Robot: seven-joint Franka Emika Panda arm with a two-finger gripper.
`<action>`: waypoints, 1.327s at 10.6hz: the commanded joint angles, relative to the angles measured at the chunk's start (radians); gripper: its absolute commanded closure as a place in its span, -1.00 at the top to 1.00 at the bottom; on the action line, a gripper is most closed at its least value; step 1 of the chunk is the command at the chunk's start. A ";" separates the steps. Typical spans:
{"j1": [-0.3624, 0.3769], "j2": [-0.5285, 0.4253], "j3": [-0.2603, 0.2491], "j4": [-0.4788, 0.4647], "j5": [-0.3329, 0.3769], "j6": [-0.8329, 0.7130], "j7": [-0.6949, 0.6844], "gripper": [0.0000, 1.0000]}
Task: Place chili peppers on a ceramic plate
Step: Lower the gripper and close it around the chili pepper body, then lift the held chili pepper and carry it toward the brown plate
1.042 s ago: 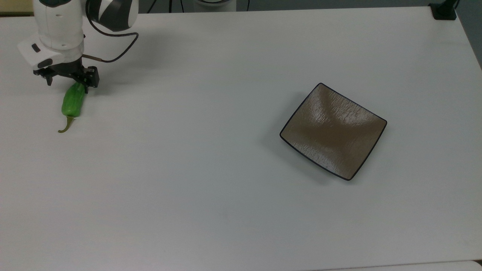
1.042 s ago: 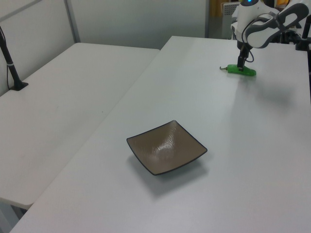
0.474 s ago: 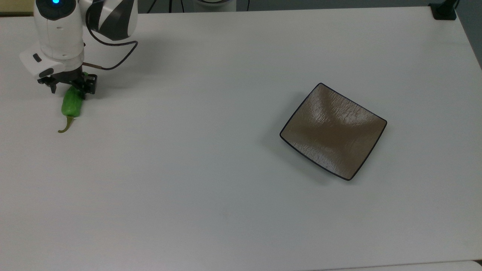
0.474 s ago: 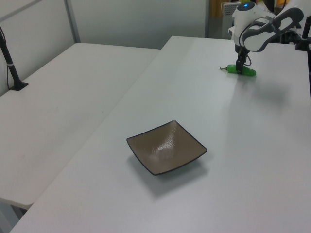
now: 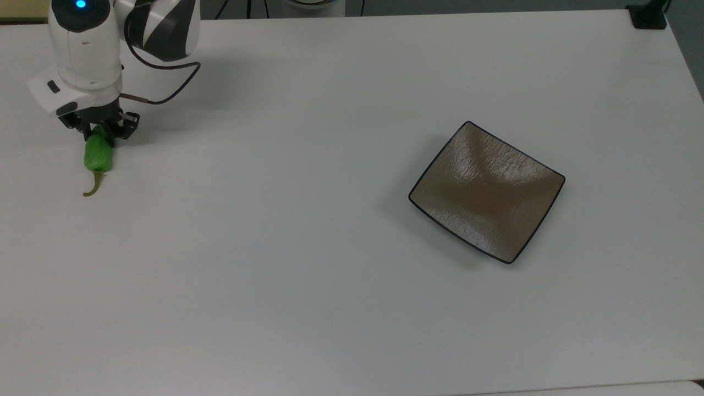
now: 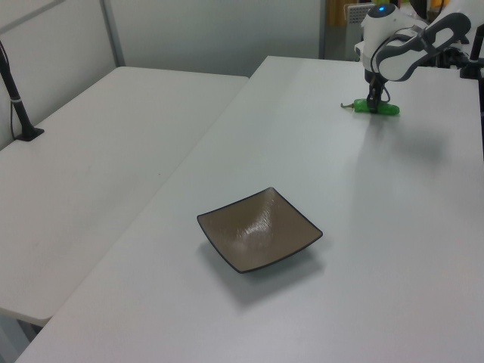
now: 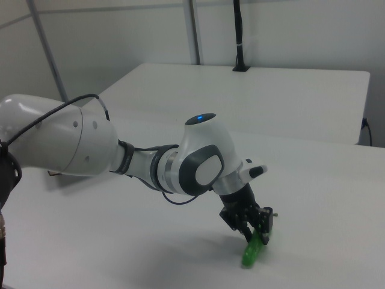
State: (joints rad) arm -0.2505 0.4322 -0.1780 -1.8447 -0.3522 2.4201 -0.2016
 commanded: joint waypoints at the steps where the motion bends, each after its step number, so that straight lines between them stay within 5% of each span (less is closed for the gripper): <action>1: -0.007 0.003 0.011 0.001 -0.001 0.011 -0.006 -0.89; 9: 0.000 -0.099 0.081 0.004 0.059 -0.093 0.004 -0.89; 14: 0.031 -0.185 0.193 0.005 0.200 -0.317 0.011 -0.89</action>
State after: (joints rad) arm -0.2422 0.3043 -0.0147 -1.8196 -0.2295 2.1908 -0.1989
